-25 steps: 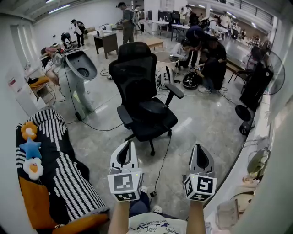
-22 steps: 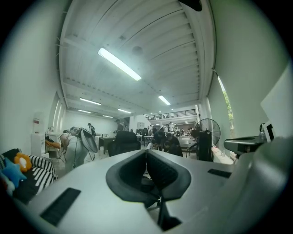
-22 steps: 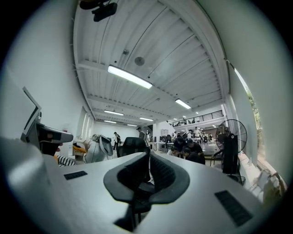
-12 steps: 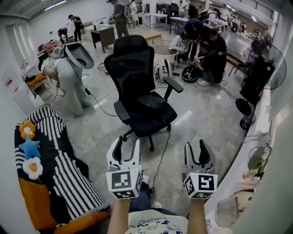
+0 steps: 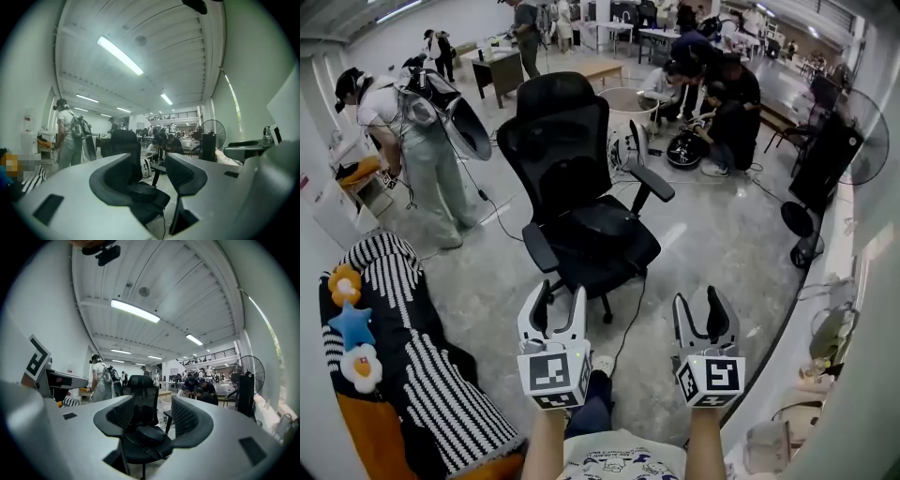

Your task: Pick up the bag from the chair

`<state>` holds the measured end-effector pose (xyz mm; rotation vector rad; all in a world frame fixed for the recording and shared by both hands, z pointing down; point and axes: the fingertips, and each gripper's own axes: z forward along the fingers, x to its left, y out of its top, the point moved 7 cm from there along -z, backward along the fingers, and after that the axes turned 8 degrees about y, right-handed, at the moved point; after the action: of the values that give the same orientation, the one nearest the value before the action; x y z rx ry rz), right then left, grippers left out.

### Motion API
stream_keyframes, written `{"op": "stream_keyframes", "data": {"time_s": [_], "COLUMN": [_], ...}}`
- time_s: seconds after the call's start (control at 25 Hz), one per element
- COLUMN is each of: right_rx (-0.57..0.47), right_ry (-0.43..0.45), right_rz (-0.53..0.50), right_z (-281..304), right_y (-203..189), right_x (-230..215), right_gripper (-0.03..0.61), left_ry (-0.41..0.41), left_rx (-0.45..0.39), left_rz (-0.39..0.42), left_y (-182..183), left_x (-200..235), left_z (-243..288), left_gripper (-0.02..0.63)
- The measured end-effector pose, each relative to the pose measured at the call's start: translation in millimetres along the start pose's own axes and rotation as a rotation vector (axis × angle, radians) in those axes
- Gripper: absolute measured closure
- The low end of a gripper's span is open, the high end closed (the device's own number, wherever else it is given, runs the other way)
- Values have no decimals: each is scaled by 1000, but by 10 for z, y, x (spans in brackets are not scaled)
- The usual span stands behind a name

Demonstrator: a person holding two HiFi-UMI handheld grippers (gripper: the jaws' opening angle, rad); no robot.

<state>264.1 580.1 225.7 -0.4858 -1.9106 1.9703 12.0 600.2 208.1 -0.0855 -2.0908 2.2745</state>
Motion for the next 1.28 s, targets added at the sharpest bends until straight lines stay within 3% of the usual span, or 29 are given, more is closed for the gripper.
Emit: {"op": "stream_keyframes", "data": {"time_s": [0.56,0.88,1.28], "right_rx": [28,97,140], "right_ry": [-50,-59,-19], "right_rz": [26,30,55], "right_z": [2247,2943,3777], "right_y": [61,-147,-334], "right_x": [-438,-624,-880], "right_gripper": [313,313,314], "left_ry": [-74,-95,-48], "left_rx": [40,109,189], "left_rz": [13,11,-16], "left_y": [169,-59,-298], "left_x": [497,591,708], "left_z": [2354,3150,3869], "left_gripper": [390,390,390]}}
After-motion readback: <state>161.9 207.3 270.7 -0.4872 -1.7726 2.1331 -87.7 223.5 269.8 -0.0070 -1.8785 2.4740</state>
